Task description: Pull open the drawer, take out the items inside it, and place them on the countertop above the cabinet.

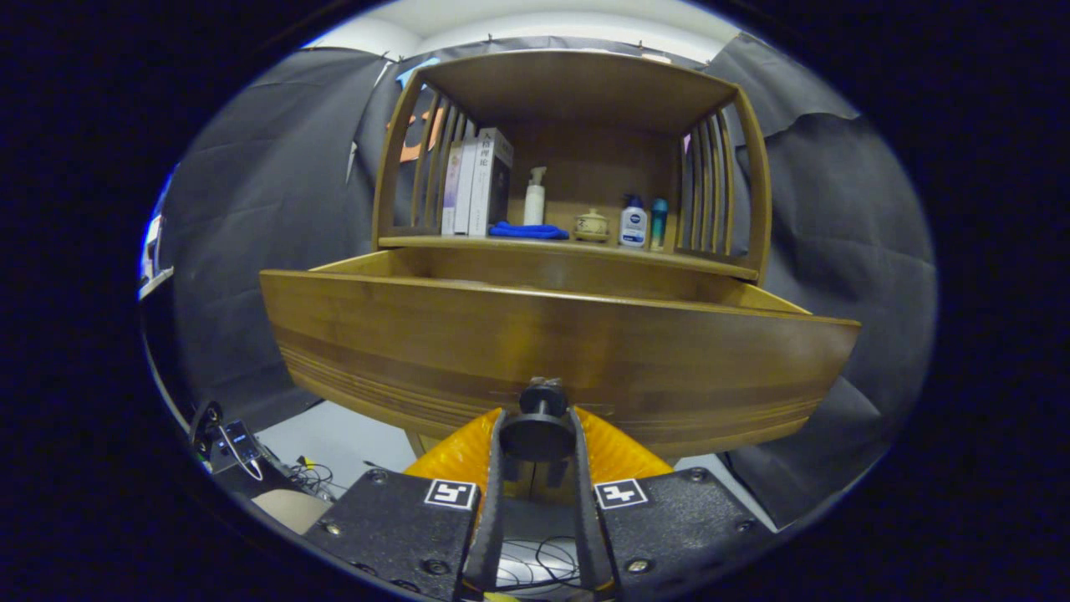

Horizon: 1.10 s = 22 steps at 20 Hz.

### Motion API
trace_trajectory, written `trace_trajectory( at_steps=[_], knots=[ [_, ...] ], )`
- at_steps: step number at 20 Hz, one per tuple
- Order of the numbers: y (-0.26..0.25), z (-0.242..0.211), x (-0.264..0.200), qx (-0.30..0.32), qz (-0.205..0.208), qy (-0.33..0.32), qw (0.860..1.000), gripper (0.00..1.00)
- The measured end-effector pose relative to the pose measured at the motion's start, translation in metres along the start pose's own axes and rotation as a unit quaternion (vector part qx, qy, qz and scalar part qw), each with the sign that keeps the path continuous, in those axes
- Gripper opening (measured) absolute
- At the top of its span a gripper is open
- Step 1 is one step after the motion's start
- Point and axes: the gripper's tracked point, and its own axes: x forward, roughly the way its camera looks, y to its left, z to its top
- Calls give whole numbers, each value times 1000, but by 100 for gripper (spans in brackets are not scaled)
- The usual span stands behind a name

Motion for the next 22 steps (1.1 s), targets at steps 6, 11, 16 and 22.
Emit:
trace_trajectory(
  at_steps=[6, 11, 16, 22],
  knots=[
    [1, -6, -6, -12, 3, 13, 1000, 38],
    [4, 16, -13, -27, 24, 9, 999, 54],
    [25, 54, -36, -10, 96, 7, 995, 86],
    [18, 108, -43, 15, 118, 17, 993, 99]
  ],
)
